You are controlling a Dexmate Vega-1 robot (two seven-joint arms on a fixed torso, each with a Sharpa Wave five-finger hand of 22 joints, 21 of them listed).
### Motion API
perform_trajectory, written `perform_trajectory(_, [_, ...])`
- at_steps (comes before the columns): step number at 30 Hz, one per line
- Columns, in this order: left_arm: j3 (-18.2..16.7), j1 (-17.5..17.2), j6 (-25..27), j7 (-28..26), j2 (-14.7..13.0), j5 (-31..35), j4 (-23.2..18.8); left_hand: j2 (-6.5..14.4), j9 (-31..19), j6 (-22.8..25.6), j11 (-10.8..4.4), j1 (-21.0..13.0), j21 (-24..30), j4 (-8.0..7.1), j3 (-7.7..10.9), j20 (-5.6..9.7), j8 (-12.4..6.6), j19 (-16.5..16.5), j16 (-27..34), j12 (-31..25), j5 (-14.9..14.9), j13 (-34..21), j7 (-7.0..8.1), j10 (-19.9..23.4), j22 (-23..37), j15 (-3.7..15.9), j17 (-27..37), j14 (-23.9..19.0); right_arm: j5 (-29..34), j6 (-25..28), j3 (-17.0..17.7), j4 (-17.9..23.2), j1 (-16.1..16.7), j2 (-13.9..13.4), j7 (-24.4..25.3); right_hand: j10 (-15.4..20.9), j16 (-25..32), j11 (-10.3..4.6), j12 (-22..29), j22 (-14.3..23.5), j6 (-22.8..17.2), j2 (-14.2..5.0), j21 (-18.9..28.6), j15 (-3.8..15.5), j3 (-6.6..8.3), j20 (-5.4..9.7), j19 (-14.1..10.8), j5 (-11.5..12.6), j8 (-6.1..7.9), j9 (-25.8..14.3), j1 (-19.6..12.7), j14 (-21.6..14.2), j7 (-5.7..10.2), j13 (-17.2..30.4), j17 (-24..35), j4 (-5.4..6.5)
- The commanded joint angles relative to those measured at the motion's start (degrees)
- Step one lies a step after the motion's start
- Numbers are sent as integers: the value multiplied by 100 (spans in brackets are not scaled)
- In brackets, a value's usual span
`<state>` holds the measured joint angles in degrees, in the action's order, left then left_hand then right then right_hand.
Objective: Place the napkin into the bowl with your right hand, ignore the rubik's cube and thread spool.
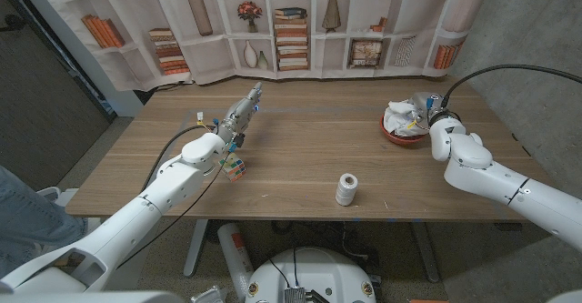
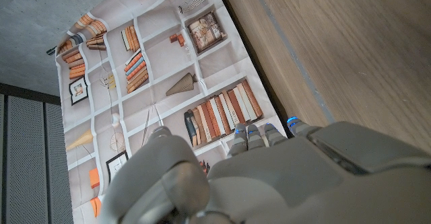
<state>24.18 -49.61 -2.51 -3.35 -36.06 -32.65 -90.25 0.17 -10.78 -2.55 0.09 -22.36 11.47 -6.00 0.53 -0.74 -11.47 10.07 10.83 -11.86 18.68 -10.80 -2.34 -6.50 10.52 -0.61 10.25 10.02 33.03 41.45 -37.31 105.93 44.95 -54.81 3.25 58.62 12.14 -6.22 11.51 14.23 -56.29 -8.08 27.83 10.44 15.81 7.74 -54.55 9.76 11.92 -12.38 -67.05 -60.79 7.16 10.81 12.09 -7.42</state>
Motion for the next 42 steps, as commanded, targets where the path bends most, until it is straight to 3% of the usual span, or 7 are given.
perform_trajectory(1, [20,28,67,-35,-6,29,-24,54,-13,24,-18,-14,39,-17,-38,-42,-4,852,-7,6,-23,-9,5,-21,24,-22,21,114,-101,-45,-92,-206,-70,63,41,10,21,-7,48,16,-35,-72,33,282,1,453,17,37,16,-18,-4,20,-8,18,20,28])
perform_trajectory(25, [86,83,131,-33,27,69,-39,68,-13,26,-16,-23,42,-15,-66,-38,-4,849,-6,8,-24,-9,6,-26,24,-19,21,109,-94,42,-280,-303,-113,-11,-148,-33,0,-44,32,8,-7,-56,65,268,-13,449,70,38,2,-18,28,73,4,19,15,41])
perform_trajectory(34, [104,89,94,-11,72,59,38,73,-13,28,-19,-26,44,-14,-76,-37,-4,845,-5,9,-25,-9,3,-29,24,-19,21,109,-125,2,-287,-261,-123,-56,-226,-143,-52,23,2,-38,44,101,73,228,-206,437,178,7,-17,-13,431,233,-21,17,-12,222])
perform_trajectory(42, [113,93,44,12,107,51,105,79,-13,31,-22,-30,44,-14,-85,-38,-4,847,-5,8,-25,-9,7,-26,24,-23,21,108,-51,-3,-351,-252,-160,-55,-300,-201,-68,45,-8,-69,114,189,65,233,-272,440,221,25,-39,-6,534,303,-20,15,-21,237])
